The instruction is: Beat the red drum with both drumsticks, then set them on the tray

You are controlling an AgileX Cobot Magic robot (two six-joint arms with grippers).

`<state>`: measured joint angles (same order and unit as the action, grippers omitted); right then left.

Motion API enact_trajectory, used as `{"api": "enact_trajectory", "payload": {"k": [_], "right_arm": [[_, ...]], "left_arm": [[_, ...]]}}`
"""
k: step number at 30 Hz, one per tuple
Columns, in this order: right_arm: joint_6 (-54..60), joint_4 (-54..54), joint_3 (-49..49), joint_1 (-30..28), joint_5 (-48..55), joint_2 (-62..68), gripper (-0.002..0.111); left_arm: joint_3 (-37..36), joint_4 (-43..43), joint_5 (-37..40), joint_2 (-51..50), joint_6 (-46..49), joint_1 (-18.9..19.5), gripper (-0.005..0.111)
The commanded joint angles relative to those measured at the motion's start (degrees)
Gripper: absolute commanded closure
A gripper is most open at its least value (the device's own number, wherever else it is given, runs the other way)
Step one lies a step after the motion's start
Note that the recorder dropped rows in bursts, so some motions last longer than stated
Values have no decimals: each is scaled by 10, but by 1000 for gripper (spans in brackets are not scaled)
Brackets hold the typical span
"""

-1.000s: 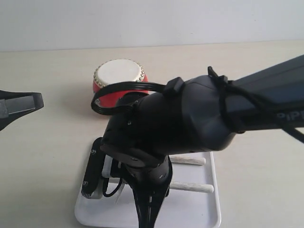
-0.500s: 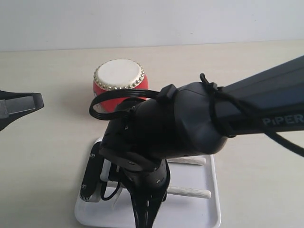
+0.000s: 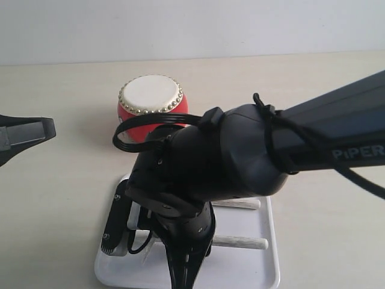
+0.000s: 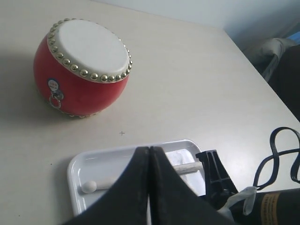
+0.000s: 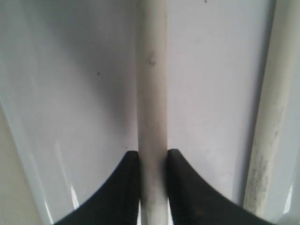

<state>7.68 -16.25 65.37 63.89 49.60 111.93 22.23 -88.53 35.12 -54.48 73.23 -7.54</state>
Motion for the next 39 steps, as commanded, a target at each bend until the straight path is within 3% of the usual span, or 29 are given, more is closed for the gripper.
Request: {"api": "enact_trajectory", "payload": {"k": [1, 5, 9, 15, 18, 21, 22, 28, 32, 39], "right_arm": [[-3, 0, 2, 0, 2, 0, 86], [-3, 2, 2, 0, 2, 0, 83], [-5, 2, 2, 0, 2, 0, 70], [-32, -6, 2, 0, 1, -3, 69], [-128, -52, 2, 0, 36, -36, 82], [-224, -99, -21, 0, 27, -124, 105], [-255, -115, -35, 0, 10, -161, 108], [-458, -259, -149, 0, -62, -379, 108], [-611, -384, -239, 0, -131, -506, 108], [-754, -516, -381, 0, -213, -606, 108]], "left_arm": [[4, -1, 3, 4, -3, 3, 107], [4, -1, 3, 4, -3, 3, 107], [4, -1, 3, 4, -3, 3, 107], [4, 0, 0, 4, 1, 3, 107], [6, 10, -30, 8, 1, 3, 107], [13, 27, -39, 19, -2, 3, 107], [15, 33, -39, 25, -2, 3, 107], [16, 35, -53, 63, -4, 3, 107], [4, 33, -131, 116, 4, 3, 107], [-20, 34, -155, 205, 14, 3, 107]]}}
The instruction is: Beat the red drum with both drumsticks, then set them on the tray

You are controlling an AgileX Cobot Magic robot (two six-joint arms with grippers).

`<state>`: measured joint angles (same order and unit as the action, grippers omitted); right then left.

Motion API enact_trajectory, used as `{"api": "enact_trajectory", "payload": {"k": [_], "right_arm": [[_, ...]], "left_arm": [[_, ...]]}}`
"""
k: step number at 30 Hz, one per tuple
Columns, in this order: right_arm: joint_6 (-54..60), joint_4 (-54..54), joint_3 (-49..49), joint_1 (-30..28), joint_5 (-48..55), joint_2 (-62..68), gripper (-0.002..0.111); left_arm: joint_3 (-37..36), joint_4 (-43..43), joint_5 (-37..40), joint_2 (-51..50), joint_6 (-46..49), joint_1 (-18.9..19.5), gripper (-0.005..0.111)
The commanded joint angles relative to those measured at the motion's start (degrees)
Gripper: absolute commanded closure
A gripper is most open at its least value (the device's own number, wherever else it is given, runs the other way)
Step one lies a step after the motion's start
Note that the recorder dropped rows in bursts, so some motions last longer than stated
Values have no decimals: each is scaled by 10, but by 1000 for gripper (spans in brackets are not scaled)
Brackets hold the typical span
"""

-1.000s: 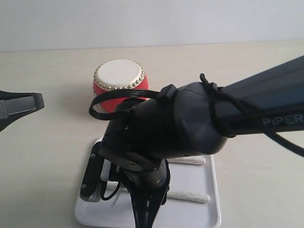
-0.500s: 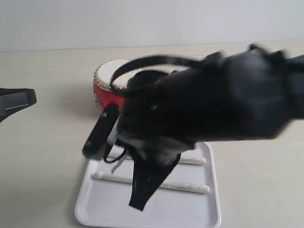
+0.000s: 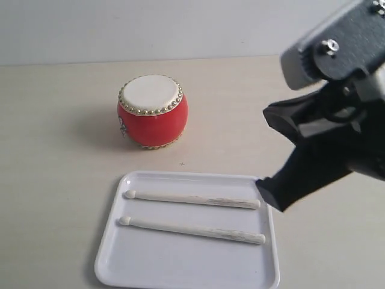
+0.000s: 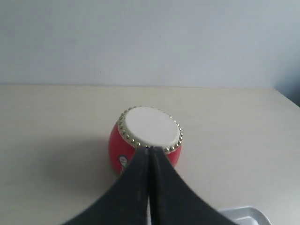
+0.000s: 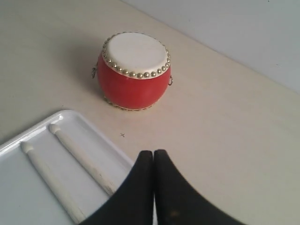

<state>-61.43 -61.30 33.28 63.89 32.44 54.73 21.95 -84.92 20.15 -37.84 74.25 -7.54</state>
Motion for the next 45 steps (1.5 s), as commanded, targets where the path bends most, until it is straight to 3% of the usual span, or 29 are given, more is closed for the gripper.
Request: {"api": "enact_trajectory", "payload": {"k": [1, 6, 36, 45], "right_arm": [[-69, -71, -68, 0, -43, -35, 108], [-89, -76, -77, 0, -43, -39, 108], [-98, -75, -77, 0, -54, -41, 108], [-98, -75, -77, 0, -54, -41, 108]], "left_arm": [[-21, 2, -6, 45, 6, 3, 107], [-25, 5, -39, 79, 18, 3, 107], [-27, 31, -48, 112, 47, 7, 107], [-144, 33, -47, 266, 45, 24, 107]]}}
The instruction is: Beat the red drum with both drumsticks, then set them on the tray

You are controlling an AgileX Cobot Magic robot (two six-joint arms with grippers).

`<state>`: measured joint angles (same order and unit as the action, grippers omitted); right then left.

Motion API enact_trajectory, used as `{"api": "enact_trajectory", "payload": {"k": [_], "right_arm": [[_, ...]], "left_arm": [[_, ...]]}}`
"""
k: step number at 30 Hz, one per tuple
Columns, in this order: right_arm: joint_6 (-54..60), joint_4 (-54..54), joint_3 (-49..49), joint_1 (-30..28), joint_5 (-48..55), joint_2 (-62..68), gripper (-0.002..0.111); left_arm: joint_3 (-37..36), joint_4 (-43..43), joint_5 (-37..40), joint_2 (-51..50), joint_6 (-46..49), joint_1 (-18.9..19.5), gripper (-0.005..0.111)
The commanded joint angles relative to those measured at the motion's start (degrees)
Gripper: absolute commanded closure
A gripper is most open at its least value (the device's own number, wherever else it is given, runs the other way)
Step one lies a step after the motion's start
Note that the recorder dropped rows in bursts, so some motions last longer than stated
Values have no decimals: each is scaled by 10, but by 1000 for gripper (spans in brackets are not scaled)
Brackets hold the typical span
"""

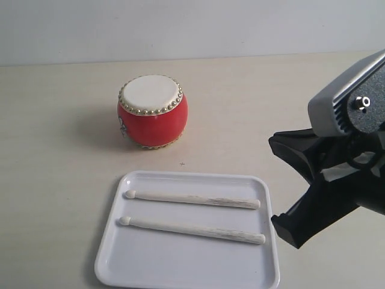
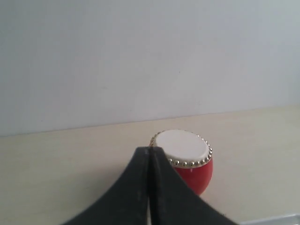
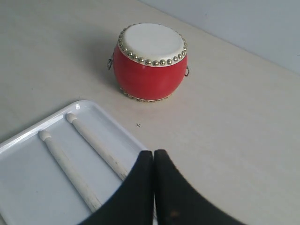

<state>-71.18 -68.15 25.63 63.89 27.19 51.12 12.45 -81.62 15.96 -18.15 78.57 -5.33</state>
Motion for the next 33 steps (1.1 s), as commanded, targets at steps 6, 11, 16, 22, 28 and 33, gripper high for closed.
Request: {"api": "enact_trajectory", "payload": {"k": [6, 11, 16, 22, 28, 33], "right_arm": [[0, -6, -1, 0, -2, -4, 108], [-1, -6, -1, 0, -4, -4, 108], [-1, -6, -1, 0, -4, -4, 108], [-1, -6, -1, 0, -5, -4, 108], [-1, -6, -1, 0, -5, -4, 108], [-1, -6, -1, 0, -5, -4, 108]], "left_arm": [[-125, -2, -13, 182, 2, 9, 107], [-125, -6, -16, 182, 2, 9, 107], [-125, -61, -17, 182, 2, 9, 107], [-125, 517, -43, 182, -626, 9, 107], [-125, 899, -34, 182, -941, 9, 107], [-125, 886, -37, 182, -901, 9, 107]]}}
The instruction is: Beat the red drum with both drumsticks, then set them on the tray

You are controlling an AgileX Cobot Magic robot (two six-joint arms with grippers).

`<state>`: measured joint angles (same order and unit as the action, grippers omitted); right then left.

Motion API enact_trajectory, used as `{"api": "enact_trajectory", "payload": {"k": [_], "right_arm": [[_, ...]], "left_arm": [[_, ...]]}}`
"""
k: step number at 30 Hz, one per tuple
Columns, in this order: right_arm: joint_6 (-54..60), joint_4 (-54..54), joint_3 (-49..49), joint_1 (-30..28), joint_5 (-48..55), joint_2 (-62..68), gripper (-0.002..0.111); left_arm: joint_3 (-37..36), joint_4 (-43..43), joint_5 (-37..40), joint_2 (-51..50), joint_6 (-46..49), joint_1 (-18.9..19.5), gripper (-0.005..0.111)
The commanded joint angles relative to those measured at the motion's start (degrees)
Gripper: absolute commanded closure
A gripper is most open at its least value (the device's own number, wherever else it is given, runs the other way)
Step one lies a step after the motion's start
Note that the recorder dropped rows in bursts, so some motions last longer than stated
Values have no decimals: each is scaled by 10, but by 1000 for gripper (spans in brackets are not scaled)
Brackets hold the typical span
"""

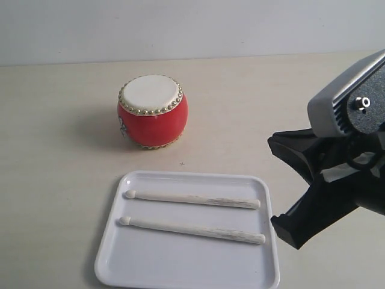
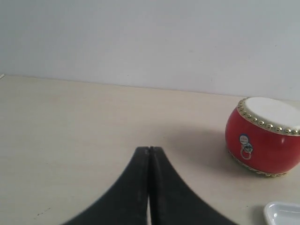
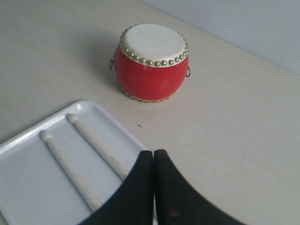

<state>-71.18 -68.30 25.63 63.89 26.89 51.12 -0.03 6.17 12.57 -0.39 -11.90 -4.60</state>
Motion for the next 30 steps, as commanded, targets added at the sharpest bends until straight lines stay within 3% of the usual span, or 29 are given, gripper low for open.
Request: {"api": "enact_trajectory", "payload": {"k": [1, 7, 30], "right_arm": [[-1, -5, -1, 0, -2, -4, 108], [-1, -5, -1, 0, -2, -4, 108], [-5, 5, -1, 0, -2, -4, 108]], "left_arm": [[0, -4, -3, 4, 11, 2, 107], [0, -38, -3, 4, 31, 2, 107], [0, -40, -6, 4, 31, 2, 107]]}}
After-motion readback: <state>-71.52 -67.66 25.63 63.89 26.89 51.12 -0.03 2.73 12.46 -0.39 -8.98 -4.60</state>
